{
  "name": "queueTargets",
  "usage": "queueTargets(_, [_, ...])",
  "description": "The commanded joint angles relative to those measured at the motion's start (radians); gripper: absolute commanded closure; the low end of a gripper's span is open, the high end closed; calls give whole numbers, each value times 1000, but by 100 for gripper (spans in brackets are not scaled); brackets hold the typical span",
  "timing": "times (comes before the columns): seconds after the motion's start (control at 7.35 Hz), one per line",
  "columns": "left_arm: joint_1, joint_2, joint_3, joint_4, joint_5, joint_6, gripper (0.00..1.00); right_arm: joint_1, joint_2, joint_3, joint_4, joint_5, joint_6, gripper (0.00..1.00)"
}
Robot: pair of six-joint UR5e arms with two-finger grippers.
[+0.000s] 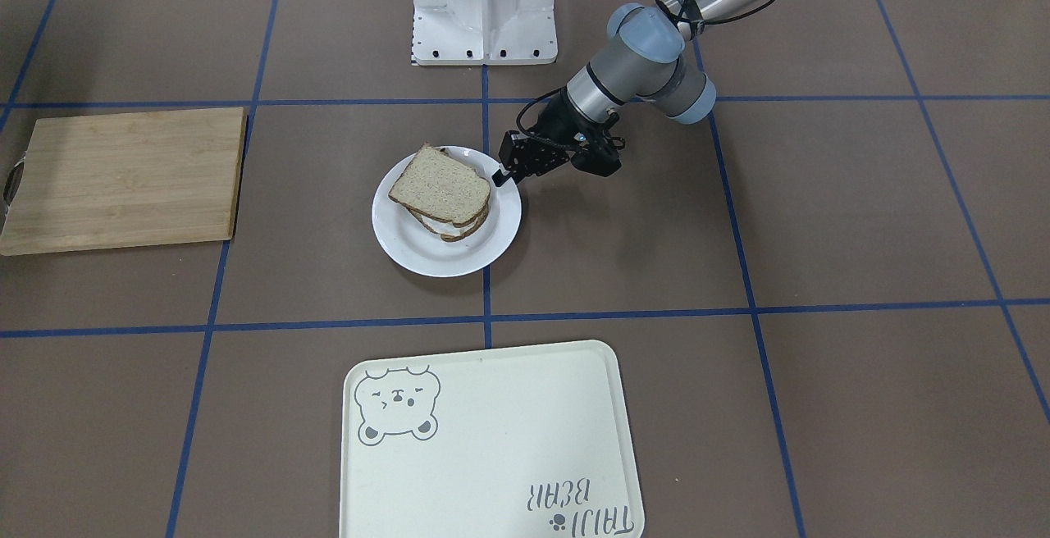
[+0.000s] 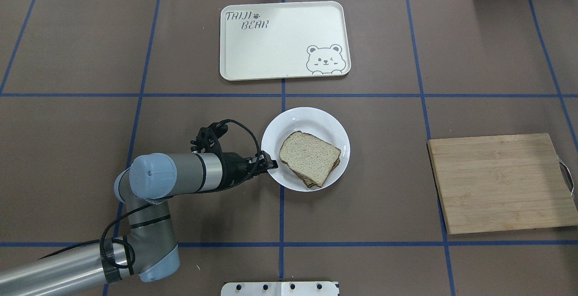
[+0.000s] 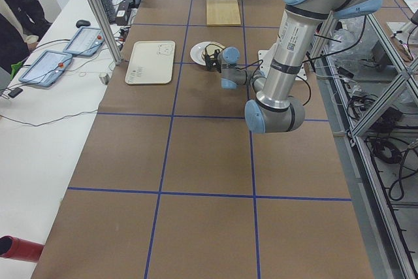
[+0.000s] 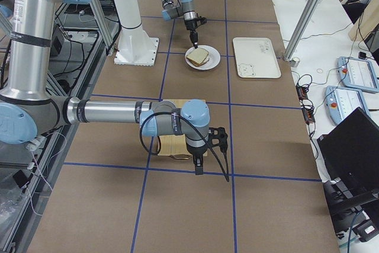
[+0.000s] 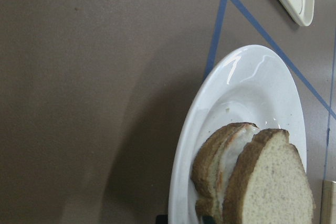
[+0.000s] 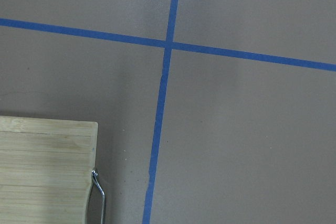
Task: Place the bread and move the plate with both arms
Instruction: 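Grip the white plate rim with the left gripper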
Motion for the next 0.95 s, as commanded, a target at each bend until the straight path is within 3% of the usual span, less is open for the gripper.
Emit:
queueTargets(0.0, [2, -3, 31, -40, 0, 0, 67, 0, -1, 0, 0, 0, -1, 0])
queueTargets(0.54, [4, -21, 53, -75, 2, 0, 71, 0, -1, 1, 0, 0, 0, 0])
queueTargets(0.82, [4, -23, 53, -93, 2, -2, 90, 0, -1, 0, 0, 0, 0, 0])
